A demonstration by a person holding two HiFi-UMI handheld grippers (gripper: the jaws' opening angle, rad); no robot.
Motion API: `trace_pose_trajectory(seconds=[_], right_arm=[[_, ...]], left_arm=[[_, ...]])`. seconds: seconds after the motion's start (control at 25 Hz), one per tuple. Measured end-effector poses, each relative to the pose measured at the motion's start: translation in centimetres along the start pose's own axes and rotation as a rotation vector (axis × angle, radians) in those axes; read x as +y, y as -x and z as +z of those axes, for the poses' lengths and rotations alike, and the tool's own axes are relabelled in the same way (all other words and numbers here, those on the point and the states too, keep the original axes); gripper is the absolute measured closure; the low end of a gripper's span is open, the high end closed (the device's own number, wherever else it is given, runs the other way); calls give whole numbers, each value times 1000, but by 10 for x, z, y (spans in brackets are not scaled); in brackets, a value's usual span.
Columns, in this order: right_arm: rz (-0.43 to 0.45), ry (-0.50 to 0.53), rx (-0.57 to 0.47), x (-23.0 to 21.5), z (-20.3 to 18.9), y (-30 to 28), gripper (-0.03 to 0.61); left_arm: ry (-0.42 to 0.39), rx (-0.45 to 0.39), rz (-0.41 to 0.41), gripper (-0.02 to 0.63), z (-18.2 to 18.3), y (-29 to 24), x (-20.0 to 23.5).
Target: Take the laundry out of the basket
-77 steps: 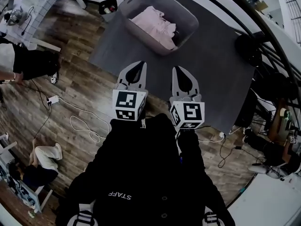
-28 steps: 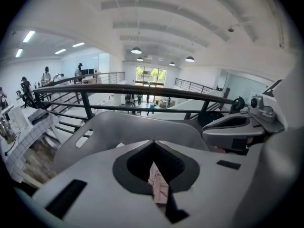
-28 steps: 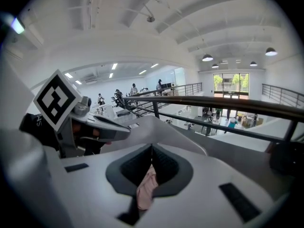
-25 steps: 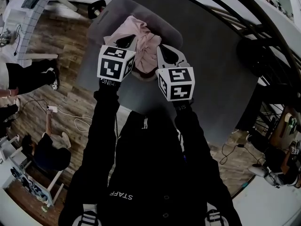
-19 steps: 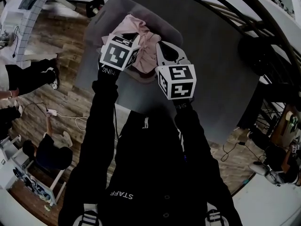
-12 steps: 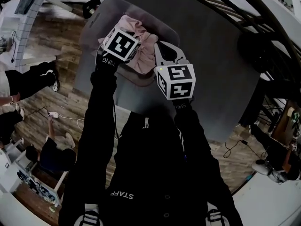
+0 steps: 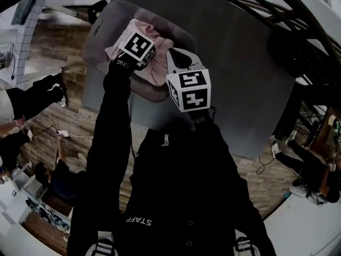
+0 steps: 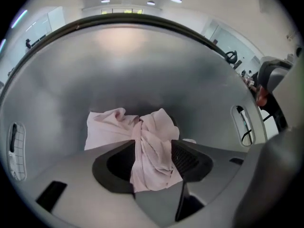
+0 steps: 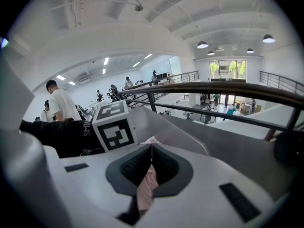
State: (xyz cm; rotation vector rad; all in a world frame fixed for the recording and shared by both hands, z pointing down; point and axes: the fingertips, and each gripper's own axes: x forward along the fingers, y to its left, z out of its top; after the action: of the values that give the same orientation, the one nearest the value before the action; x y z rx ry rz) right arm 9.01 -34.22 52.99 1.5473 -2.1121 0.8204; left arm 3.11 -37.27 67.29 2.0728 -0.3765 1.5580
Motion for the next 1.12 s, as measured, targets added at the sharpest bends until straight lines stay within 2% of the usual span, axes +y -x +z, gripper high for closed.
trace_pose_trajectory(seconds=[0.36, 0.52, 0.72, 0.8, 0.88, 0.96, 1.0, 1.12], right_arm=[[-14, -9, 42, -8, -4, -1, 563], [-1, -2, 43, -8, -5, 2, 563], [5, -15, 39, -16, -12, 12, 563], [5, -26, 37, -17, -13, 11, 563], [6, -37, 31, -18, -13, 10, 563], [6, -45, 22, -18, -12, 10, 563], [6, -48, 17, -18, -11, 11, 563], [6, -53, -1, -17, -8, 16, 563]], left_arm=[[43, 31, 15, 320, -9, -40, 9], [99, 75, -24, 245, -24, -57, 3], [79, 41, 66, 232, -22, -82, 8], [74, 56, 52, 235, -23, -82, 11], [103, 57, 0, 301, -22, -78, 8], [137, 45, 4, 433, -20, -68, 12], [147, 39, 18, 473, -20, -64, 14], [133, 17, 46, 526, -17, -53, 15]])
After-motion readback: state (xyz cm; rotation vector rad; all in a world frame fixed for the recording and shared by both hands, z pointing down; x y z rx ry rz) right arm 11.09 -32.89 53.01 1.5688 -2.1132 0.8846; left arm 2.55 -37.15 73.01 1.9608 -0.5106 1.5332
